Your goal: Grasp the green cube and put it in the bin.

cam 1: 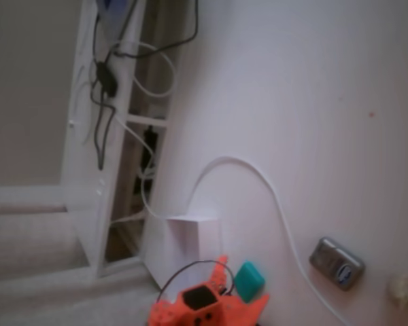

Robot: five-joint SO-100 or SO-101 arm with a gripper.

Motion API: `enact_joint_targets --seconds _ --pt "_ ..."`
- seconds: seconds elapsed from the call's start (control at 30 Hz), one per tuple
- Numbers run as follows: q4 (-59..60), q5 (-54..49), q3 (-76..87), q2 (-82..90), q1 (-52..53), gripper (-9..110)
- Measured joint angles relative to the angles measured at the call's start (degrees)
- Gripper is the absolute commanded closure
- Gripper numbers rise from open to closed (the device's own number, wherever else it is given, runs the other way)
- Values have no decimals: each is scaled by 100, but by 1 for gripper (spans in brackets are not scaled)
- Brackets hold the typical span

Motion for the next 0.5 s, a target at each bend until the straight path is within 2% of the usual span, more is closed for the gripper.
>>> enact_joint_targets --seconds 0.5 --pt "167 9 -272 -466 -369 58"
